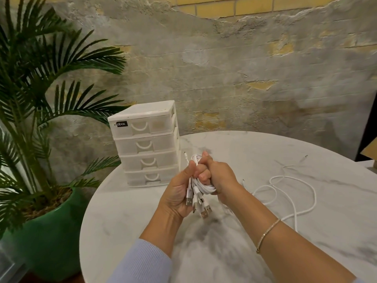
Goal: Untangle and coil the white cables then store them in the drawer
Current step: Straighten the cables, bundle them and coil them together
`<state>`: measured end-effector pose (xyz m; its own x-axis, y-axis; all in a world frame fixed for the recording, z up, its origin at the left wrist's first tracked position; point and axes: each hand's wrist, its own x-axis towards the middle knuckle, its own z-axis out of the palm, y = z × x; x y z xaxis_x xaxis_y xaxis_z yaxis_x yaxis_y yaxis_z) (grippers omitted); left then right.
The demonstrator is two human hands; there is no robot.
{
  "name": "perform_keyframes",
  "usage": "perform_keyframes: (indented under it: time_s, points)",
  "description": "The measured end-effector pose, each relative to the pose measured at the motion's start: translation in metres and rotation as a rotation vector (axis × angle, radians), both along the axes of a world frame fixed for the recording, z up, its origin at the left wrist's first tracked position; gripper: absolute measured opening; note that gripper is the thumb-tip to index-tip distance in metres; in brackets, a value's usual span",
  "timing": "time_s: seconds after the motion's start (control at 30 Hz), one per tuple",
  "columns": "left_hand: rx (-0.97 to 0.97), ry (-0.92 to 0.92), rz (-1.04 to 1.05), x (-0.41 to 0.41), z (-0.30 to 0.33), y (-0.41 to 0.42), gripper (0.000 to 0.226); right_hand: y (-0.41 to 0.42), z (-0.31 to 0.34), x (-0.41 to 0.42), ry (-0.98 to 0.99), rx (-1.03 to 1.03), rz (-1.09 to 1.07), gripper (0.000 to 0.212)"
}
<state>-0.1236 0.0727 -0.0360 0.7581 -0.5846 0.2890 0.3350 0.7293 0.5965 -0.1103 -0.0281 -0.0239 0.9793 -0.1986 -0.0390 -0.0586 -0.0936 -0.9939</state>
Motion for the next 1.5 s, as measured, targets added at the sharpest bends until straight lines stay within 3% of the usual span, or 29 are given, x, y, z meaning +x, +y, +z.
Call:
perform_keyframes:
  time_s: [0.13,0.3,0.43,0.5,0.6,0.67,0.93,1.07,1.17,1.27,1.37,1.43,1.5]
  points:
    - [0.08,-0.027,0.052,0.003,-0.003,-0.003,0.06,-0.002,0.002,-0.003,-0.048,-0.023,-0.011,0.046]
    - [0.182,-0.04,0.109,0.007,-0.002,0.003,0.046,0.001,0.001,-0.007,-0.167,-0.259,0.002,0.058]
    - [-0.076,-0.026,-0.092,0.019,-0.009,0.007,0.033,-0.003,0.001,-0.011,-0.076,-0.111,0.141,0.051]
    - [-0.235,0.002,-0.218,0.024,-0.01,0.008,0.039,-0.001,-0.002,-0.011,-0.07,-0.114,0.129,0.051]
    - [-0.27,0.056,-0.214,0.025,-0.01,0.012,0.037,0.004,-0.005,-0.013,-0.053,-0.163,0.1,0.054]
    - [-0.226,0.098,-0.105,0.023,-0.008,0.015,0.034,0.005,-0.005,-0.016,-0.066,-0.246,0.116,0.058]
    - [-0.188,0.159,0.21,0.019,-0.002,0.02,0.082,0.003,-0.011,-0.015,-0.122,-0.495,0.209,0.033]
    - [-0.153,0.135,0.301,0.014,0.002,0.019,0.117,-0.002,-0.009,-0.015,-0.101,-0.753,0.339,0.026]
    - [-0.056,0.107,0.349,0.013,0.004,0.019,0.126,-0.001,-0.008,-0.019,0.008,-0.932,0.445,0.025]
    - [0.136,0.078,0.377,0.013,0.003,0.018,0.114,-0.001,0.004,-0.03,0.071,-1.126,0.568,0.032]
    - [0.361,0.053,0.396,0.012,0.003,0.014,0.058,-0.003,0.013,-0.038,0.072,-1.328,0.637,0.034]
    - [0.427,0.039,0.432,0.011,0.005,0.01,0.033,-0.005,0.015,-0.039,0.085,-1.329,0.641,0.034]
    - [0.504,-0.002,0.462,0.011,0.006,0.006,0.026,-0.006,0.018,-0.039,0.085,-1.314,0.643,0.031]
